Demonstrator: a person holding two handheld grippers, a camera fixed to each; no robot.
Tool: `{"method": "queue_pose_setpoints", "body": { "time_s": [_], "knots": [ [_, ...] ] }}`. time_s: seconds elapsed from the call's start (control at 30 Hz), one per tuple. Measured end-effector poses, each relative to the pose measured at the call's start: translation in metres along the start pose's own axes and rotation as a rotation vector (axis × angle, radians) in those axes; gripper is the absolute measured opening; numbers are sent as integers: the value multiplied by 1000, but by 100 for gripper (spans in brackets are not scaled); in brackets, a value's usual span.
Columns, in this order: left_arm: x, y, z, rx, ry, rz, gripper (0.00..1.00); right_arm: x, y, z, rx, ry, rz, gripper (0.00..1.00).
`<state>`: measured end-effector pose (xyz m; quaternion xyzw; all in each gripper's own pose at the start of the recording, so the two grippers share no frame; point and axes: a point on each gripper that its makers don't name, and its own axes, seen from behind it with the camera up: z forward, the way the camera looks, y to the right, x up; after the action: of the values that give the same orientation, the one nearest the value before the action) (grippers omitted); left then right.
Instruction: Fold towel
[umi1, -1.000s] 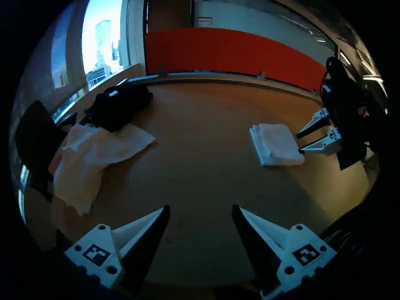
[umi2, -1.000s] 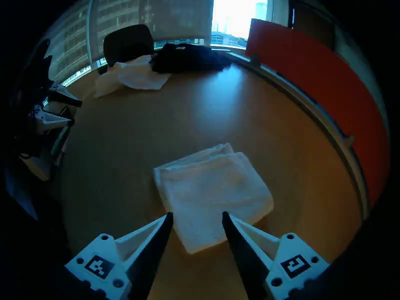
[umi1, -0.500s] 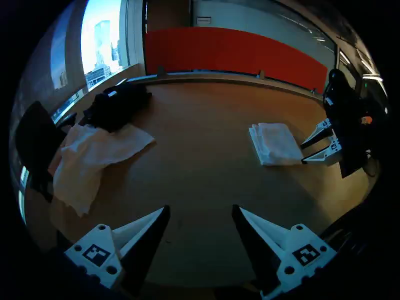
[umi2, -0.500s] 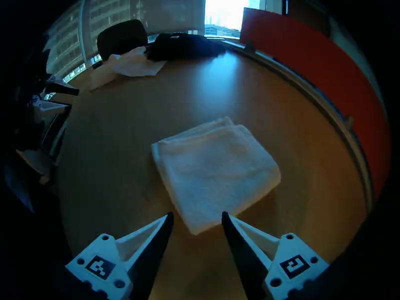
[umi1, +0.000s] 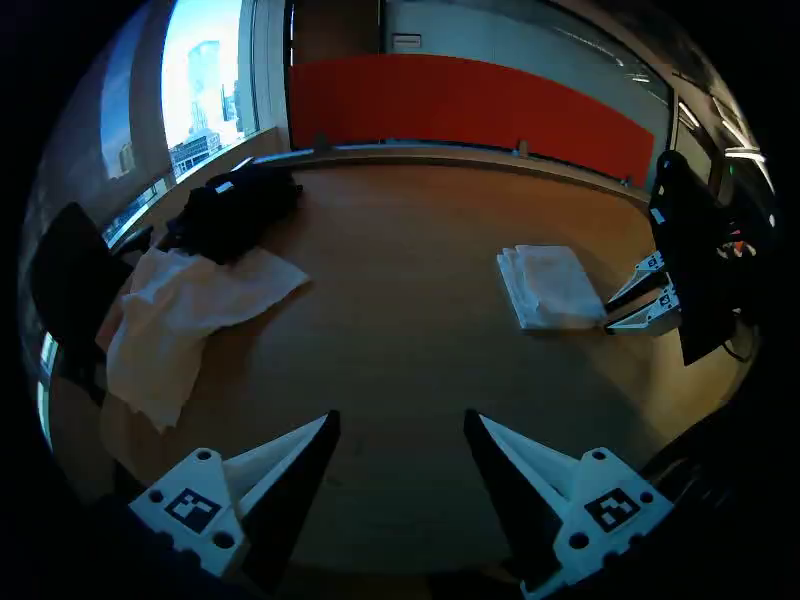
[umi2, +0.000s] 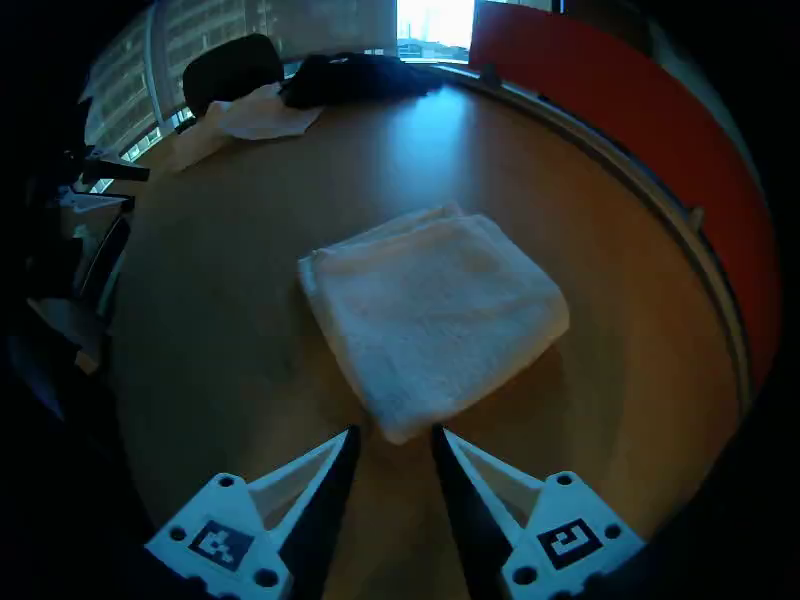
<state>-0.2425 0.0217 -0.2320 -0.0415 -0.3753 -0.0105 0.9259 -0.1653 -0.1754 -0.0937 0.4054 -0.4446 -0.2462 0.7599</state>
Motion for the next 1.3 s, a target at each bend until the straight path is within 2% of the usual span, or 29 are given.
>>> {"method": "queue_pose_setpoints", "body": {
  "time_s": [0.1,0.43,0.63,1.0,1.3],
  "knots": [
    [-1,0,0,0,-1,-1,92,-1,-1,1,-1,0,11,39],
    [-2,1,-2,-1,-3,1,92,-3,1,4,-16,2,43,23],
    [-4,2,-2,-1,-5,3,92,-3,1,5,-19,6,54,5],
    [-3,4,-1,-7,2,3,92,7,9,0,-37,35,50,2],
    [5,4,-1,-13,20,10,92,52,31,-24,-82,108,11,2]
  ]
}}
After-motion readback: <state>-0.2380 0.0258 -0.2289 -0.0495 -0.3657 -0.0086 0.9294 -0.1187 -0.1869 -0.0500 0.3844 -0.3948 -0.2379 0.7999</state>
